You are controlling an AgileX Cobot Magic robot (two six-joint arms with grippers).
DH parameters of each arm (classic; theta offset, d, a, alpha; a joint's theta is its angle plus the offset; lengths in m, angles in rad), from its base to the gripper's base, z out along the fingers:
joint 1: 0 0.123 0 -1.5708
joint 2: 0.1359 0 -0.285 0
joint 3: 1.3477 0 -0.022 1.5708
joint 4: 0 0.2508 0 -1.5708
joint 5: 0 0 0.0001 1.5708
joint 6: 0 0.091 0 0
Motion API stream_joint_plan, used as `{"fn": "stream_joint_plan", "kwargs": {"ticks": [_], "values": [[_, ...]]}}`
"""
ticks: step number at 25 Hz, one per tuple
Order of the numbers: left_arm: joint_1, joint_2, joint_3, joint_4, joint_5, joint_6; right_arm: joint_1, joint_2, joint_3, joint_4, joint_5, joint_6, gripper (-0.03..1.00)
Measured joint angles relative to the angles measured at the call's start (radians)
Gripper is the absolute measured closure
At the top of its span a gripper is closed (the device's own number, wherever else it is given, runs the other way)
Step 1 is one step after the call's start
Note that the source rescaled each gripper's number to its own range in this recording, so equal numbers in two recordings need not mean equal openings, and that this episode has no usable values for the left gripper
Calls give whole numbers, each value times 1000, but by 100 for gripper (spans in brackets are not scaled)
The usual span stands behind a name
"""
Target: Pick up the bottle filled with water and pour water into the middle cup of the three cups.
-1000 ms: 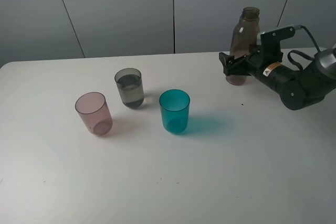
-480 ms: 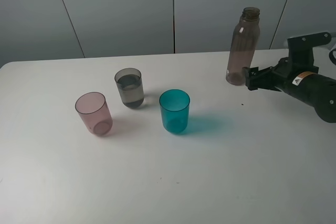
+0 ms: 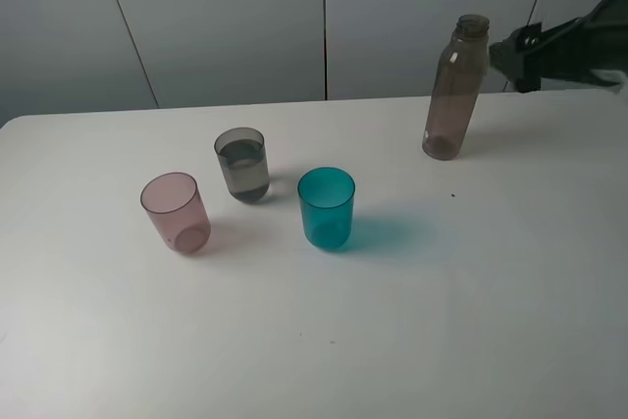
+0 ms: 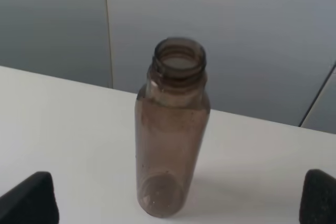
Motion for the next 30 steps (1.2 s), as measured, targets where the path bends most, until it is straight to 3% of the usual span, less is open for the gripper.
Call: {"fn": "stream_joint_plan", "kwargs": {"ticks": [9, 15, 20, 30], "values": [[0, 0, 0, 0, 0, 0, 3, -448, -96, 47, 713, 0, -3], [0, 0, 0, 0, 0, 0, 5, -685, -94, 45, 1042, 0, -3], [0, 0, 0, 0, 0, 0, 5, -893, -30, 45, 1143, -15, -3], [0, 0, 0, 0, 0, 0, 5, -1136, 100, 56, 1112, -14, -3]]}}
